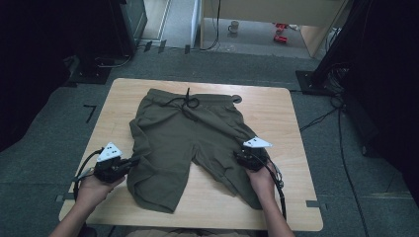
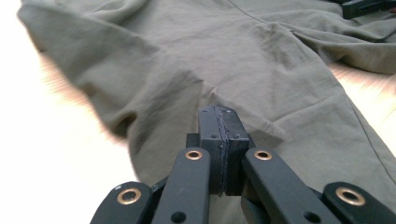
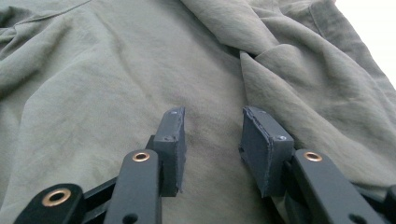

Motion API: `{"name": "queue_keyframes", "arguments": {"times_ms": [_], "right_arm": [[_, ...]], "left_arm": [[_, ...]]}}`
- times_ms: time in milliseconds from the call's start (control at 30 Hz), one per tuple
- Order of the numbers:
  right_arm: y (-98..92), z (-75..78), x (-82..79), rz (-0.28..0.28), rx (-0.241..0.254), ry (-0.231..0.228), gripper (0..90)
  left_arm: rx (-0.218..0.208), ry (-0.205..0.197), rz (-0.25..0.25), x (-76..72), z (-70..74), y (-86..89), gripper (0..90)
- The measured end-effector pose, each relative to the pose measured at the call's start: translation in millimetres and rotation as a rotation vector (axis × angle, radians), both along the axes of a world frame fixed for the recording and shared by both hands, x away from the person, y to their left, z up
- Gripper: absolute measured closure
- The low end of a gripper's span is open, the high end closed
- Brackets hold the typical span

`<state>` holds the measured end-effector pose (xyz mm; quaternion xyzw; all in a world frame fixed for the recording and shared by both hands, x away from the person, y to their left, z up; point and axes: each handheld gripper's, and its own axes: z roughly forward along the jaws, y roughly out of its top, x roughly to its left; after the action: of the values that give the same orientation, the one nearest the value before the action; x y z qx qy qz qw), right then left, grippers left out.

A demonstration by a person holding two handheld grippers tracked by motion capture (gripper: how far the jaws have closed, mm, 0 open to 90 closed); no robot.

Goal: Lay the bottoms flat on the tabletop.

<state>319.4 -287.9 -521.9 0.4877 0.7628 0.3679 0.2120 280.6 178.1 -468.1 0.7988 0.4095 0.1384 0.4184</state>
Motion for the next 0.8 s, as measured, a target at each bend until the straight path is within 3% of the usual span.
{"name": "queue_keyframes", "arguments": {"times_ms": [200, 800], "right_arm": [[-0.1, 0.0, -0.1, 0.0, 0.0, 0.0, 60.4], [-18.4, 0.9, 0.7, -0.014, -0.008, 0.006, 62.9]], "left_arm": [[-0.028, 0.008, 0.04, -3.6, 5.7, 20.3, 90.0], [0.023, 0.06, 0.089, -15.3, -1.3, 67.4, 90.0]]}}
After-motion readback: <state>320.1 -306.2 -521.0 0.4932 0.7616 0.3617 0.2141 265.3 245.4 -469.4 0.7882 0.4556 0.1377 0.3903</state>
